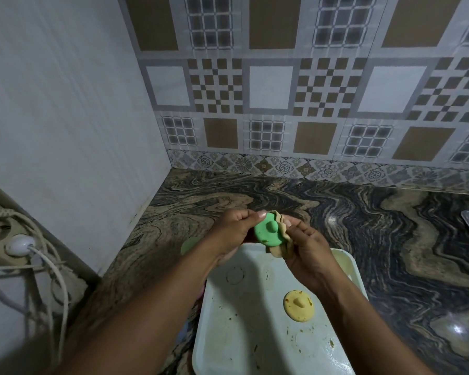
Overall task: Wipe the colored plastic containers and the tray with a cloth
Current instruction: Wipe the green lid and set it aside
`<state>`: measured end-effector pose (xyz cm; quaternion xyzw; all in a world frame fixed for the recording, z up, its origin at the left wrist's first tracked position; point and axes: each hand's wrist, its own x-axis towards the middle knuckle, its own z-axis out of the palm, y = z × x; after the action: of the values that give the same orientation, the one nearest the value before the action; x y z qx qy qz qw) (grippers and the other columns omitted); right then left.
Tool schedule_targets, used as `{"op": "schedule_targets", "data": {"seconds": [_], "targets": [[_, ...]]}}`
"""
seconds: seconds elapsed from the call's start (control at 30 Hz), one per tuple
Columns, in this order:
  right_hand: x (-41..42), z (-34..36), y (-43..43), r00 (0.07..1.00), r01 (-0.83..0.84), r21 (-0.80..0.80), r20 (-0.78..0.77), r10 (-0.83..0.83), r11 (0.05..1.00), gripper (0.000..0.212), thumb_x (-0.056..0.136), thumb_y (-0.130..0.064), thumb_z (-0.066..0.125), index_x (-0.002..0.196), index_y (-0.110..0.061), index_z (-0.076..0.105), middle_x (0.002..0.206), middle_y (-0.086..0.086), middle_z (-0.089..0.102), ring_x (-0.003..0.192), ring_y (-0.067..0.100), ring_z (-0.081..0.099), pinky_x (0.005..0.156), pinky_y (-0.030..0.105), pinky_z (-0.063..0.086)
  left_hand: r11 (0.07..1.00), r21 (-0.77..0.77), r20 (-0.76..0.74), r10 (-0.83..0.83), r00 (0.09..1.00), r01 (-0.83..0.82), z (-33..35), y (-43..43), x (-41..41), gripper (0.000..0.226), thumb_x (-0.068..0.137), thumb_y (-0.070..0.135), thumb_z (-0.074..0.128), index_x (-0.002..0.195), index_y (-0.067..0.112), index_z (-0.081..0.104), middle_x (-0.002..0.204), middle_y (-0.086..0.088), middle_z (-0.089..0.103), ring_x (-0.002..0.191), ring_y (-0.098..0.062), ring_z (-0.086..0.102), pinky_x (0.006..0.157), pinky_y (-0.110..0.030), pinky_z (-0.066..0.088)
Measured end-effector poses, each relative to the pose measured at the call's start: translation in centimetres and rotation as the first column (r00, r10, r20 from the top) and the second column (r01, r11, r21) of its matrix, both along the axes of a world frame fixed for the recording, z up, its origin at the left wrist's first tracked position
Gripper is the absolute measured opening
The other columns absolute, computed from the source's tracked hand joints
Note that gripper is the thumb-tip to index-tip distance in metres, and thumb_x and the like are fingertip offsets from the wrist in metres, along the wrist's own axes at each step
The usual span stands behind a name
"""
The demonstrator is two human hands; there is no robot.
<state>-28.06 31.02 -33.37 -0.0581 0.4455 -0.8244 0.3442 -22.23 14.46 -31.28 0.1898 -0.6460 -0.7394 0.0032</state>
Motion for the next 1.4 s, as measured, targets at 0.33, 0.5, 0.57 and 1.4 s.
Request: {"op": "schedule_targets", "data": {"seconds": [0.33,0.5,0.57,1.4], "targets": [[0.4,3.0,-1.4,0.996,0.092,-0.075,0.016,-0.091,0.993,0.023,0.095,-0.007,0.056,0.114,0.0,0.066,0.096,0.018,0.075,0.073,0.023,0.074,0.054,0.031,0.061,0.993,-0.01,-0.219,0.11,0.97,-0.115,0.9,0.2,-0.7,0.019,0.097,0.016,0.064,0.095,-0.002,0.072,0.089,-0.016,0.071,0.079,-0.022,0.067,0.075,-0.034,0.057],[0.6,2.1,-1.2,0.991,0.119,0.0,0.057,-0.119,0.993,0.022,0.1,-0.006,0.052,0.115,0.003,0.065,0.099,0.022,0.073,0.074,0.024,0.072,0.058,0.03,0.061,1.0,0.011,-0.03,0.01,1.0,-0.009,0.5,0.1,-0.1,0.026,0.097,0.026,0.063,0.103,0.003,0.075,0.093,-0.015,0.074,0.077,-0.022,0.068,0.073,-0.03,0.052],[-0.6,2.9,-0.3,0.998,-0.033,0.117,-0.047,0.039,0.993,0.029,0.094,-0.009,0.055,0.117,0.007,0.062,0.099,0.025,0.069,0.067,0.024,0.071,0.052,0.031,0.058,0.981,0.006,0.107,-0.192,0.976,0.192,1.4,-1.4,0.6,0.023,0.095,0.029,0.063,0.099,0.011,0.076,0.094,-0.014,0.074,0.074,-0.022,0.066,0.07,-0.031,0.045],[1.7,1.5,-1.9,0.949,0.31,0.047,0.048,-0.312,0.95,0.021,0.1,-0.005,0.054,0.115,0.003,0.065,0.106,0.025,0.072,0.087,0.03,0.069,0.075,0.037,0.057,0.872,0.376,-0.044,0.356,0.934,-0.314,-0.2,3.9,0.0,0.017,0.098,0.015,0.06,0.1,0.004,0.072,0.098,-0.017,0.073,0.079,-0.021,0.07,0.072,-0.032,0.056]]}}
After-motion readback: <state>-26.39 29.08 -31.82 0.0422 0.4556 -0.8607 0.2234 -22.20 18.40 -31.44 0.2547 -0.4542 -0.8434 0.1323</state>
